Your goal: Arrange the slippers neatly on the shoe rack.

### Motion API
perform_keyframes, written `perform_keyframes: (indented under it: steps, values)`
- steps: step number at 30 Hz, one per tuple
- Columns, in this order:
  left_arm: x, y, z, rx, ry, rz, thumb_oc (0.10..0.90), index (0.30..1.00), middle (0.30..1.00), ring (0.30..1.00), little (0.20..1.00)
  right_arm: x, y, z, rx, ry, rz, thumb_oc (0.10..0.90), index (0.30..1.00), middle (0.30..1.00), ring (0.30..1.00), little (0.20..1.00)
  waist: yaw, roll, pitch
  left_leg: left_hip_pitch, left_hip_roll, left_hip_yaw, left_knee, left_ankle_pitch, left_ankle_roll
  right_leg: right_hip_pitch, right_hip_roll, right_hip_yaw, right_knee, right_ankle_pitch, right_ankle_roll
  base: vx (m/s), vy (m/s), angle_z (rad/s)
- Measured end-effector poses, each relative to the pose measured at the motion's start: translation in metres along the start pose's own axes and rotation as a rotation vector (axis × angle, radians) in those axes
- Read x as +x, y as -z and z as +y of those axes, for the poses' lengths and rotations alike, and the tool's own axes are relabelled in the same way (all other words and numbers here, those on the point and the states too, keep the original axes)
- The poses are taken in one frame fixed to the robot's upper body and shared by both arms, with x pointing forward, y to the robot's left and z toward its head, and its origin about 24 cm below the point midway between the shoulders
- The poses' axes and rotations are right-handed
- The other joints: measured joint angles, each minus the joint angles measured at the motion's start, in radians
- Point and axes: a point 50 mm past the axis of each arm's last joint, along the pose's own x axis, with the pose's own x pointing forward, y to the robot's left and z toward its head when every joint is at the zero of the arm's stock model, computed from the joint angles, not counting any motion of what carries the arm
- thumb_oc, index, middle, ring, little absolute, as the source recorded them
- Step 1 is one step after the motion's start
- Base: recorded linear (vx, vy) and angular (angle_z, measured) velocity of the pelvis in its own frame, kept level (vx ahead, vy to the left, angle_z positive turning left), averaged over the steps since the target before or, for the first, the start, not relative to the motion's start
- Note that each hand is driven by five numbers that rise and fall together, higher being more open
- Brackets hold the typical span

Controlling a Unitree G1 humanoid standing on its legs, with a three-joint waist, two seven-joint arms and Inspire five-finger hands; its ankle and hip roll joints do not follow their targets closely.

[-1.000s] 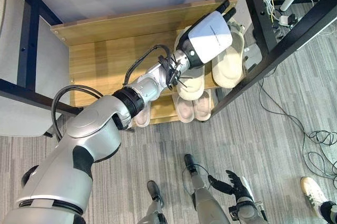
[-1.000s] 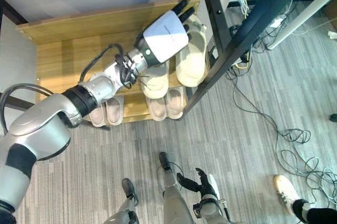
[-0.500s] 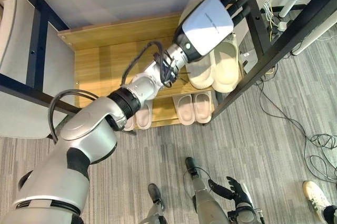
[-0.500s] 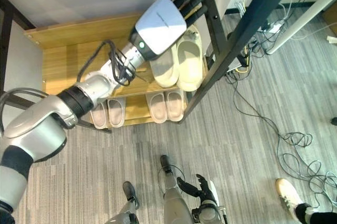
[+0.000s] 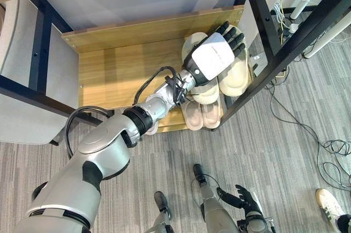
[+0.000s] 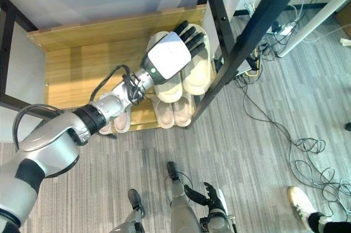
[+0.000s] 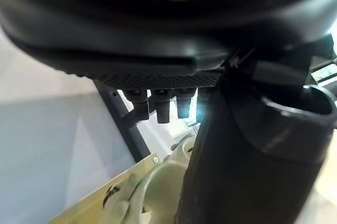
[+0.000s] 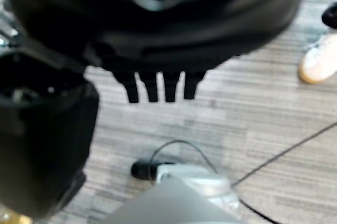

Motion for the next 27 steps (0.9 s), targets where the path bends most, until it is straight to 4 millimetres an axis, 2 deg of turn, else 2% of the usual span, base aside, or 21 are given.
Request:
perform_keyframes:
  steps: [11,17,23,27]
  values:
    - [0.000,0.011,0.001,-0.043,0.016,0.061,0.800,0.900,0.900,0.900,0.900,0.000,0.002,0.000,-0.001,-0.014,0.018,0.800,0.900,0.900,0.900,0.900,0.005,0.000,0.000,0.009,0.002,-0.004,0.000,0.001,0.000,0.011,-0.001,-0.004,0.000,0.001,0.000,0.00,-0.001,0.00]
    - [-0.007,0.008,-0.002,-0.172,0.013,0.142,0.800,0.900,0.900,0.900,0.900,0.000,0.003,-0.001,0.026,-0.006,0.034,0.800,0.900,0.900,0.900,0.900,0.006,0.000,0.000,0.020,0.002,-0.006,0.000,0.003,0.001,0.022,-0.003,-0.006,0.000,0.000,0.000,-0.01,-0.001,0.00]
    - [-0.012,-0.007,-0.007,-0.248,0.026,0.155,0.800,0.900,0.900,0.900,0.900,-0.001,0.011,-0.002,0.016,-0.002,0.067,0.800,0.900,0.900,0.900,0.900,0.024,0.000,0.000,0.020,0.002,-0.007,0.000,0.004,0.001,0.023,-0.003,-0.007,0.000,0.000,0.000,0.00,0.000,0.00]
    - [-0.012,-0.004,-0.006,-0.282,0.021,0.183,0.800,0.900,0.900,0.900,0.900,-0.001,0.012,-0.003,0.016,0.000,0.077,0.800,0.900,0.900,0.900,0.900,0.028,0.000,0.000,0.020,0.002,-0.008,0.000,0.004,0.001,0.024,-0.004,-0.009,0.000,0.000,0.000,0.00,0.000,0.00]
